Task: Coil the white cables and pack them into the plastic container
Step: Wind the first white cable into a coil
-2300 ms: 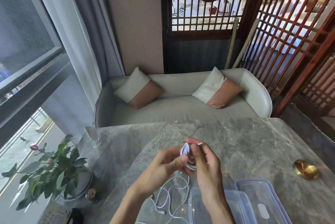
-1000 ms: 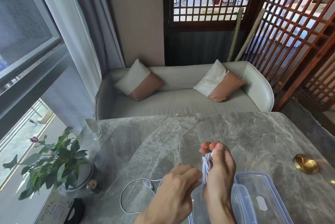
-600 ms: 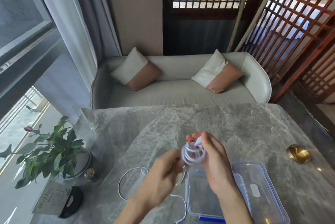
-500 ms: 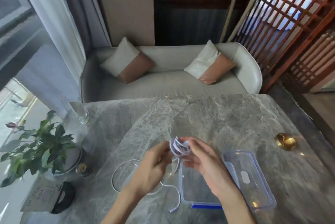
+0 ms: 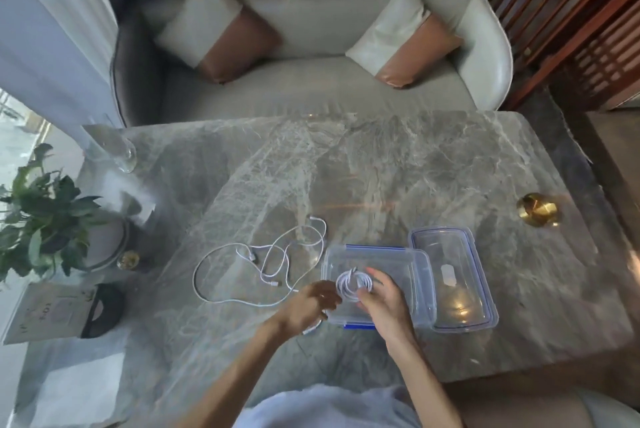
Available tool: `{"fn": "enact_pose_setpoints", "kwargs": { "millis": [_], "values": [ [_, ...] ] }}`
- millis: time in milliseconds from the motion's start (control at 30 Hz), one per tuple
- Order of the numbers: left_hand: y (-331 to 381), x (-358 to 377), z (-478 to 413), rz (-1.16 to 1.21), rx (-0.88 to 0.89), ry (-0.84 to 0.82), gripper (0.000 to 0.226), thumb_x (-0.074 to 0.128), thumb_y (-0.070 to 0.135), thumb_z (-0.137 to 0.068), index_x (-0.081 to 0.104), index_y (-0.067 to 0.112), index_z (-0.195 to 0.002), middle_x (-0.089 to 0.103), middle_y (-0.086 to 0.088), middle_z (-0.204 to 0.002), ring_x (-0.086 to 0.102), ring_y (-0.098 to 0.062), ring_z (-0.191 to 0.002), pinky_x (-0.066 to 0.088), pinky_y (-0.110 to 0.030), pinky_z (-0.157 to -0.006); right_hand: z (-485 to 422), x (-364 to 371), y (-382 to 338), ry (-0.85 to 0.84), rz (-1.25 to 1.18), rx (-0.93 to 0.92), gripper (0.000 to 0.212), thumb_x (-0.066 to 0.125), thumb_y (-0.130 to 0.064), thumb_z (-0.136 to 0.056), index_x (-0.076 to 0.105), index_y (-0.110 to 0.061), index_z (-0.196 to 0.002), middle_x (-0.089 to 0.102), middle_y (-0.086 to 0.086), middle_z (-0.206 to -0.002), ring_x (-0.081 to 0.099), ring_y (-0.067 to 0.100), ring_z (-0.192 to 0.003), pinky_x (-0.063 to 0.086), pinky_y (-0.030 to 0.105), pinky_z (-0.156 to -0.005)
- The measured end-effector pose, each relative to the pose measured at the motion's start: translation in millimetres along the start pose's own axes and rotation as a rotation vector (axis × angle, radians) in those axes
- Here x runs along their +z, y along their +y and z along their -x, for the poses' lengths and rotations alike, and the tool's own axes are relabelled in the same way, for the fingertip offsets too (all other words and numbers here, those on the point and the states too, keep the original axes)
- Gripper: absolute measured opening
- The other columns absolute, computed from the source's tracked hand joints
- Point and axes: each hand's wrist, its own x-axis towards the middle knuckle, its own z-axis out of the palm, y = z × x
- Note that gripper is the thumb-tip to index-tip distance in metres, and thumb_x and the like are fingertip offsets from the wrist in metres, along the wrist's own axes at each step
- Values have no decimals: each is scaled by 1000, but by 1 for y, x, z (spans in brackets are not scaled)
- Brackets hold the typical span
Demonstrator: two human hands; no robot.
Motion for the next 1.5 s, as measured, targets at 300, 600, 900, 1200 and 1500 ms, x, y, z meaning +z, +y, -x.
{"fn": "enact_pose_setpoints", "kwargs": {
  "millis": [300,600,900,1200,1500],
  "values": [
    [7,24,-52,-129,86,270,12,56,8,-96,62,-2,-98,66,-18,-81,64,-27,-72,54,-41,-71,-54,-10,18,-123,65,-20,32,66,-4,-88,69,-30,-106,75,-5,-105,71,11,-99,56,35,-92],
    [-5,34,-92,21,-165,290,32,55,4,-95,48,-4,-125,64,-23,-98,66,-34,-77,56,-38,-72,-98,-10,50,-82,42,60,32,69,-8,-87,72,-21,-116,75,-4,-111,69,11,-103,54,23,-91],
    [-45,54,-91,-534,-260,624,53,59,4,-83,42,3,-133,49,-21,-120,49,-41,-112,38,-43,-96,-140,14,65,112,-57,310,36,66,2,-87,70,-13,-119,72,10,-101,63,18,-80,55,30,-74],
    [-68,40,-93,-294,-242,504,42,61,6,-88,43,2,-126,64,-21,-113,60,-39,-106,44,-37,-81,-140,48,59,74,-6,292,35,67,2,-87,64,1,-122,70,16,-109,64,28,-95,52,43,-95],
    [-74,3,-71,-148,-112,618,28,54,19,-97,55,5,-121,71,-19,-97,66,-35,-90,49,-37,-78,-119,27,33,-4,719,162,33,50,-32,-100,60,-14,-127,66,13,-126,63,32,-111,47,36,-92]
  ]
}}
